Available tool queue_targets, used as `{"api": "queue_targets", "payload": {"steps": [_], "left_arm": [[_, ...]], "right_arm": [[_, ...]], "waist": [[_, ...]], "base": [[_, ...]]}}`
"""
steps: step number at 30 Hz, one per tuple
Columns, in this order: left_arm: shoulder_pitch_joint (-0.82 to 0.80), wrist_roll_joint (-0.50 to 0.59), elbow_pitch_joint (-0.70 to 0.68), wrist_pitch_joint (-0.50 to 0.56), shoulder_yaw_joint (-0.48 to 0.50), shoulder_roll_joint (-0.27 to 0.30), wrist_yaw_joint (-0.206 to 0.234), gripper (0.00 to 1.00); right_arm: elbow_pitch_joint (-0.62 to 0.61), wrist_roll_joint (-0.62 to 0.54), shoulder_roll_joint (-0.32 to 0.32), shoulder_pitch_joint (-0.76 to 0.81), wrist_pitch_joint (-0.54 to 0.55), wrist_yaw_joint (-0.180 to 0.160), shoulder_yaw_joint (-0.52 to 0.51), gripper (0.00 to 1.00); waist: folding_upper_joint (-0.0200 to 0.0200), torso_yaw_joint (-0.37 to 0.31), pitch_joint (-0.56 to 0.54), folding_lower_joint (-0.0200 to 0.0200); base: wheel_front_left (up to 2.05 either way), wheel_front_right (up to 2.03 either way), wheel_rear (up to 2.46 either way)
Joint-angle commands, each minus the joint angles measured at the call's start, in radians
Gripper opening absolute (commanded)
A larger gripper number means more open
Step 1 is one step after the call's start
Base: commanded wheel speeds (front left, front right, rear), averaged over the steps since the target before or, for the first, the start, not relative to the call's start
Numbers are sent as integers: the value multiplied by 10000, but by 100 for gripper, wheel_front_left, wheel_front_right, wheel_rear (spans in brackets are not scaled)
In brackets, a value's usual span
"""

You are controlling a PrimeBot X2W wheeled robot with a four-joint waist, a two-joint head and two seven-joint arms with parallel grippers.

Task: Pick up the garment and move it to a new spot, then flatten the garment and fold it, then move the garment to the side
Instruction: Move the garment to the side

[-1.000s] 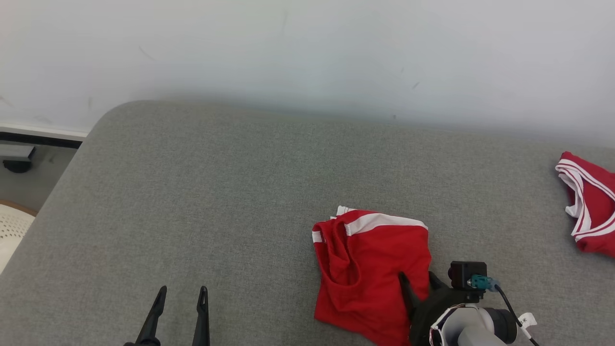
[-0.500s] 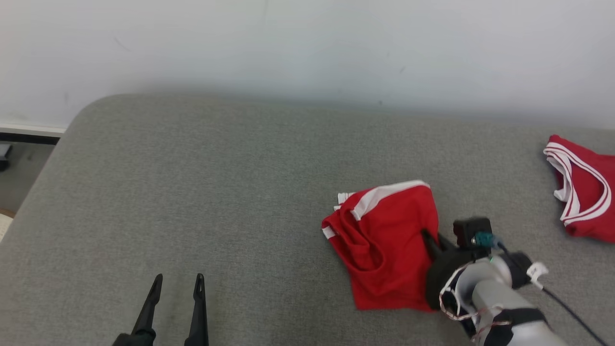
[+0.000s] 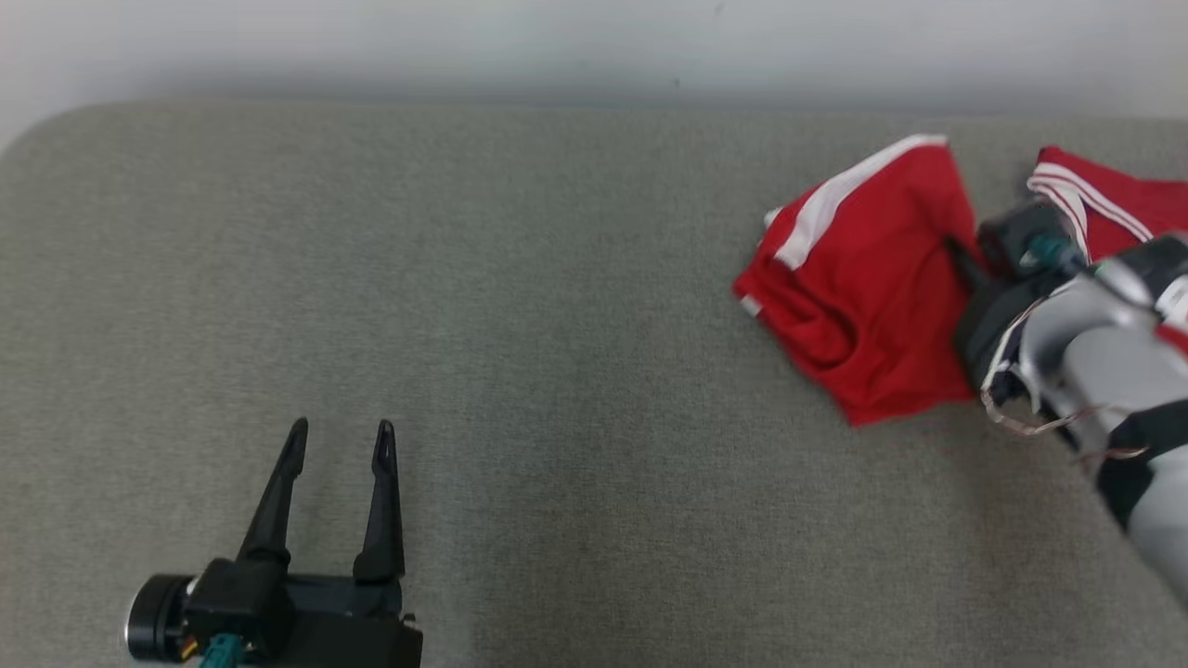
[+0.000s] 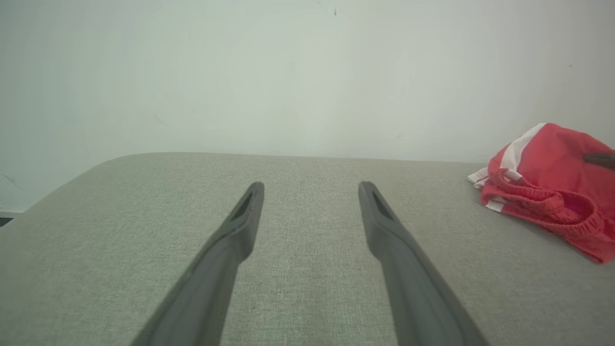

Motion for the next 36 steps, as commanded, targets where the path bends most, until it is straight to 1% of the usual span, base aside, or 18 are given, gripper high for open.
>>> {"api": "queue_targets", "payload": {"steps": [1,6,10,17,24,29,36], "left_arm": [[-267,128,-120,-28,30,4,-49,100],[-744,328,-319,-27,52,4,-165,100],[-1024,444,-472,-27,82,5,-229,100],[-1238,669,-767,-27,16,5,-301,100],[-1464,857,-993,-27,-64,8,-395,100],[-1614,975,-1085,-27,-136,10,-439,100],[-1591,1083,-1234,-27,-85,45,-487,100]], "right_arm": [[-222,211,-363,-345,152,7,215,0],[-836,742,-1607,-1144,738,7,925,0],[-1323,1198,-2391,-1609,1125,7,1314,0],[-2132,1887,-3484,-2140,1858,7,1755,0],[-2550,2550,-4230,-2570,2413,7,2010,0],[-2448,2855,-4565,-2853,2605,7,2176,0],[-2081,2823,-4999,-3219,2637,7,2462,0]], "waist": [[-1,-557,853,-2],[-1,-721,1361,-2],[-1,-850,1616,-2],[-1,-1087,1862,-2],[-1,-1283,2190,-2],[-1,-1282,2422,-2],[-1,-1221,2592,-2]], "base": [[0,0,0],[0,0,0],[0,0,0],[0,0,0],[0,0,0],[0,0,0],[0,0,0]]}}
